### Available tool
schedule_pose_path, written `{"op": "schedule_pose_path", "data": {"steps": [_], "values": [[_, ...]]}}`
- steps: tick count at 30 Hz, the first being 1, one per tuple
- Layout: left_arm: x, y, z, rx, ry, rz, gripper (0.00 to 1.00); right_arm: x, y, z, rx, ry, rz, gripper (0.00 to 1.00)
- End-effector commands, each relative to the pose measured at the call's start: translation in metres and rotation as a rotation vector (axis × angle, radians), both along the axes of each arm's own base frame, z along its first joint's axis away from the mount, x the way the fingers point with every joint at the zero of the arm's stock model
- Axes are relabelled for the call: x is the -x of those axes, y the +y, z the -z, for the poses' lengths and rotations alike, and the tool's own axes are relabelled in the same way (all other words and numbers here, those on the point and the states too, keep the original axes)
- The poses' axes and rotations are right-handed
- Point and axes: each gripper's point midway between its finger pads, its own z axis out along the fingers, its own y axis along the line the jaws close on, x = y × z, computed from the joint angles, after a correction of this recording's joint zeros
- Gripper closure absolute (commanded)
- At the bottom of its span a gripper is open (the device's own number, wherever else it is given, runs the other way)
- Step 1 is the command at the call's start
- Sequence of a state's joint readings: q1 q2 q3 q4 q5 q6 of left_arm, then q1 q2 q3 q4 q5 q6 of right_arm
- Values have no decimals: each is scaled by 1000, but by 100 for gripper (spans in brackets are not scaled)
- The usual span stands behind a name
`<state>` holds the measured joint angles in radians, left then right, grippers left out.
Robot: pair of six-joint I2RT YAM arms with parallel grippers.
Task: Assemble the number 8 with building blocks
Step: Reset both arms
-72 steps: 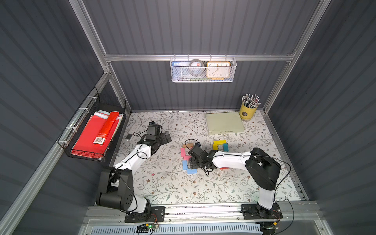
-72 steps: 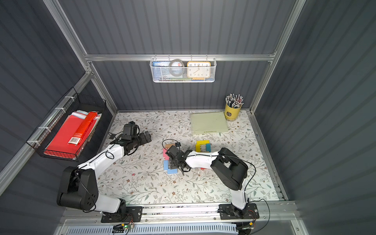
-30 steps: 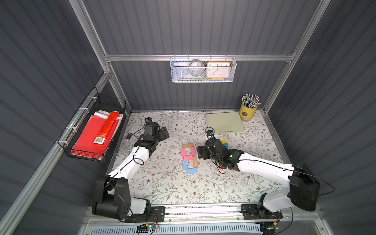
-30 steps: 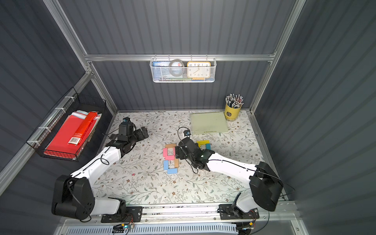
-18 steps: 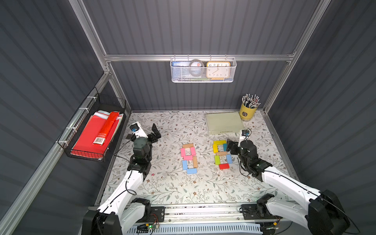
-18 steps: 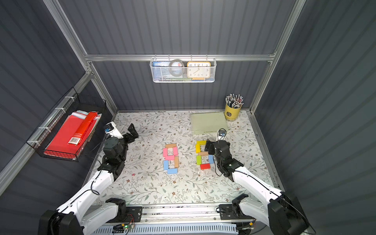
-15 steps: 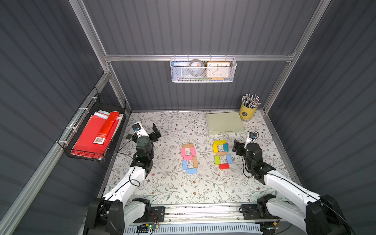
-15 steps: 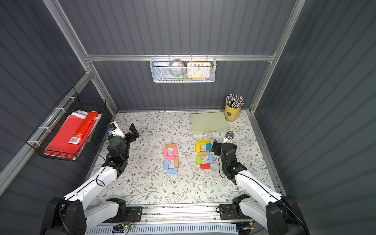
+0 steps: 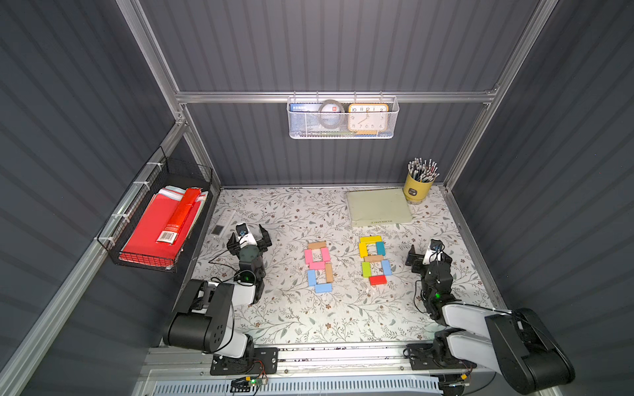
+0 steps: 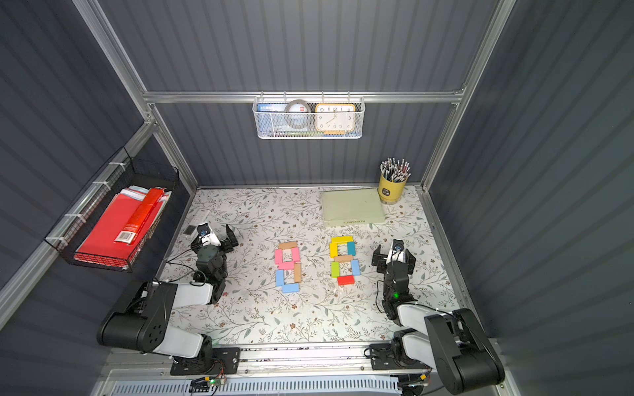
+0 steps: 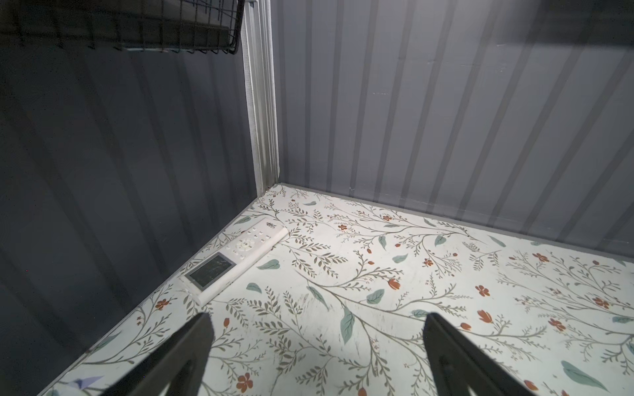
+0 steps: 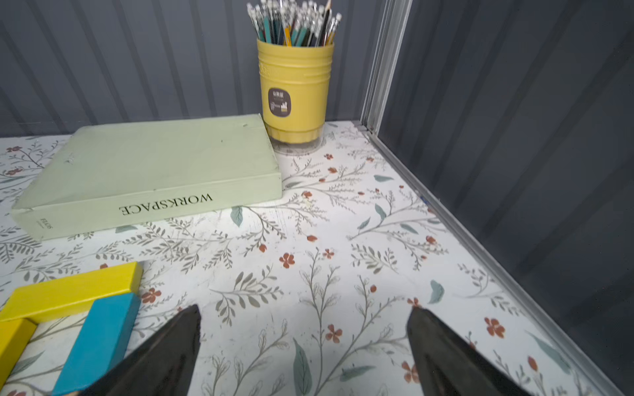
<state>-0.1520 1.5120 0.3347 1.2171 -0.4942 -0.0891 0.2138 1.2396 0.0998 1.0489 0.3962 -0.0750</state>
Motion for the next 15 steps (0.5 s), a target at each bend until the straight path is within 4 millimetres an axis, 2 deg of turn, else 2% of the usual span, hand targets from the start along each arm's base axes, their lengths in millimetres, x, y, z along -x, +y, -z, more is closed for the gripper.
{"op": "schedule_pose_path", "data": {"steps": [1, 5, 6, 9, 13, 15], "values": [[0, 3, -14, 2, -86, 9, 1, -11, 7, -34, 16, -133, -60, 1], [-2, 7, -10, 5, -101, 27, 1, -18, 10, -33, -52, -140, -99, 1], [-3, 7, -9, 4, -101, 34, 1, -19, 15, -32, -51, -137, -134, 1], [-6, 5, -5, 1, -102, 60, 1, -20, 12, -29, -47, -148, -125, 1], [-3, 7, 2, 8, -113, 73, 1, -24, 15, -14, -46, -129, -168, 1], [-4, 7, 2, 10, -115, 83, 0, -27, 13, -17, -40, -160, -157, 1]]}}
